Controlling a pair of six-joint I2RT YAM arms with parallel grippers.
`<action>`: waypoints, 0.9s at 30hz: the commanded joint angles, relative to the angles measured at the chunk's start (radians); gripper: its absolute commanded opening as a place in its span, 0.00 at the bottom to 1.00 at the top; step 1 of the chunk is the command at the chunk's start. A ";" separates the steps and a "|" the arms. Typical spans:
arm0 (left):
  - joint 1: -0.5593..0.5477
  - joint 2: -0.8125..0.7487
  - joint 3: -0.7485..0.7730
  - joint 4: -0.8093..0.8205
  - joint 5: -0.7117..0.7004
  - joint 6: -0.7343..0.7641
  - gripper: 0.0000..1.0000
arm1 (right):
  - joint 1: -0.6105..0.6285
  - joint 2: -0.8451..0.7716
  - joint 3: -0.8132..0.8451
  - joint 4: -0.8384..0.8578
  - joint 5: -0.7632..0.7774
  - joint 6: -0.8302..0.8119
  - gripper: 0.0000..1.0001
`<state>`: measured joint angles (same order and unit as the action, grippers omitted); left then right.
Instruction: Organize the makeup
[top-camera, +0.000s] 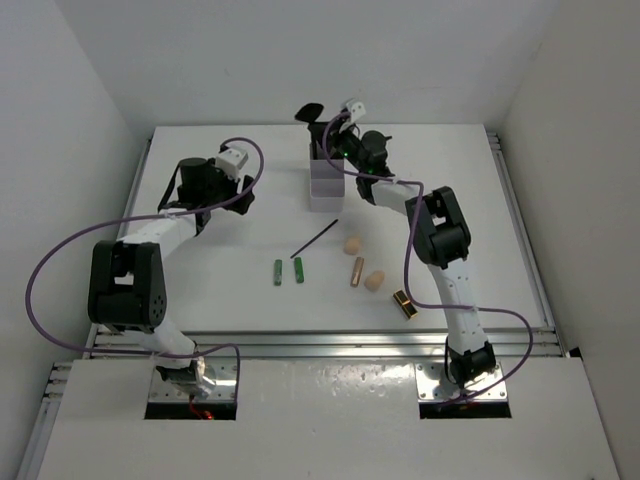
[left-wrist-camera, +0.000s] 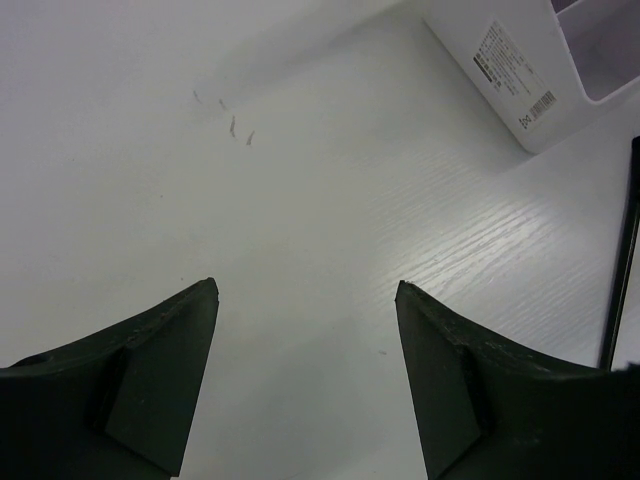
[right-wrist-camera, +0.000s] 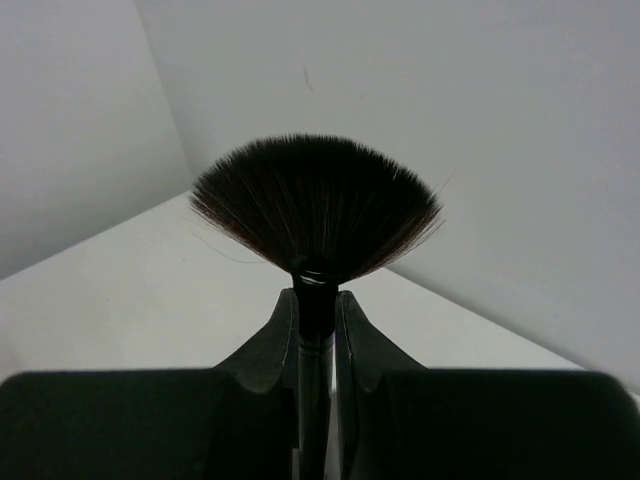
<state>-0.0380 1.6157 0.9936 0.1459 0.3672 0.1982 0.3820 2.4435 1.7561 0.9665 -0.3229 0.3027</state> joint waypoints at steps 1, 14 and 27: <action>0.010 0.010 0.036 0.034 0.001 -0.016 0.77 | -0.005 -0.043 -0.049 0.087 -0.036 -0.008 0.07; -0.180 0.068 0.187 -0.247 0.032 0.262 0.74 | 0.031 -0.308 -0.362 0.216 0.123 -0.056 0.68; -0.439 0.337 0.467 -0.493 0.009 0.296 0.80 | 0.041 -0.853 -0.728 -0.535 0.262 -0.255 0.91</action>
<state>-0.4362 1.9121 1.4158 -0.2871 0.3840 0.4751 0.4278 1.6814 1.0527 0.7223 -0.0872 0.1265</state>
